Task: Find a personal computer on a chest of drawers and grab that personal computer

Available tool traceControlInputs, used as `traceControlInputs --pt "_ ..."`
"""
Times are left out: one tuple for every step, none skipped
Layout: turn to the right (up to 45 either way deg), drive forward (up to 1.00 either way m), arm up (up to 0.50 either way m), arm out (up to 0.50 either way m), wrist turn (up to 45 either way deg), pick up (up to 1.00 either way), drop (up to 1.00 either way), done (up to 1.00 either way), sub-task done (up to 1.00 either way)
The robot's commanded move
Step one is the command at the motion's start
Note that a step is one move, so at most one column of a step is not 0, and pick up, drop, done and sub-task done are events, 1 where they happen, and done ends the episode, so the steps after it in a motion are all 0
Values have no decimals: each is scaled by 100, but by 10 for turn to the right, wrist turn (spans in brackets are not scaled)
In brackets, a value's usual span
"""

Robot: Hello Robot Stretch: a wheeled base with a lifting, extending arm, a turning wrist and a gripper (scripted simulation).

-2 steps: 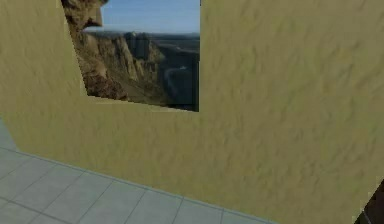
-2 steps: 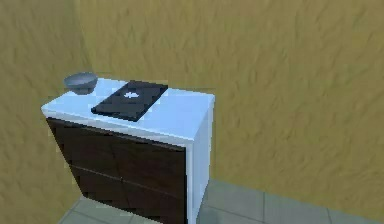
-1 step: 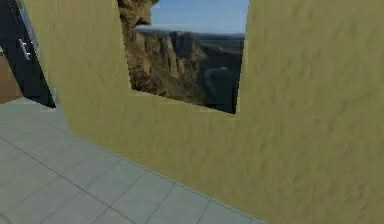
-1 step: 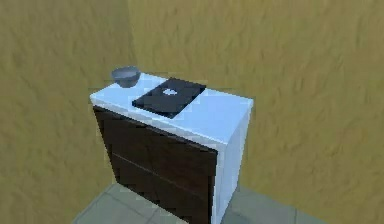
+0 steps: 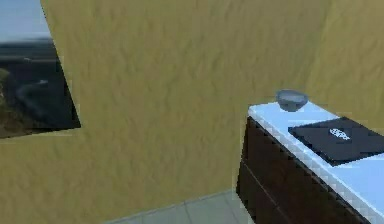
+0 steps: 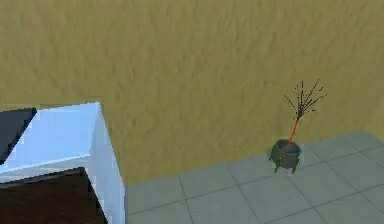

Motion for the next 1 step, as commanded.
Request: traceControlInputs --pt "450 0 0 0 0 0 0 0 0"
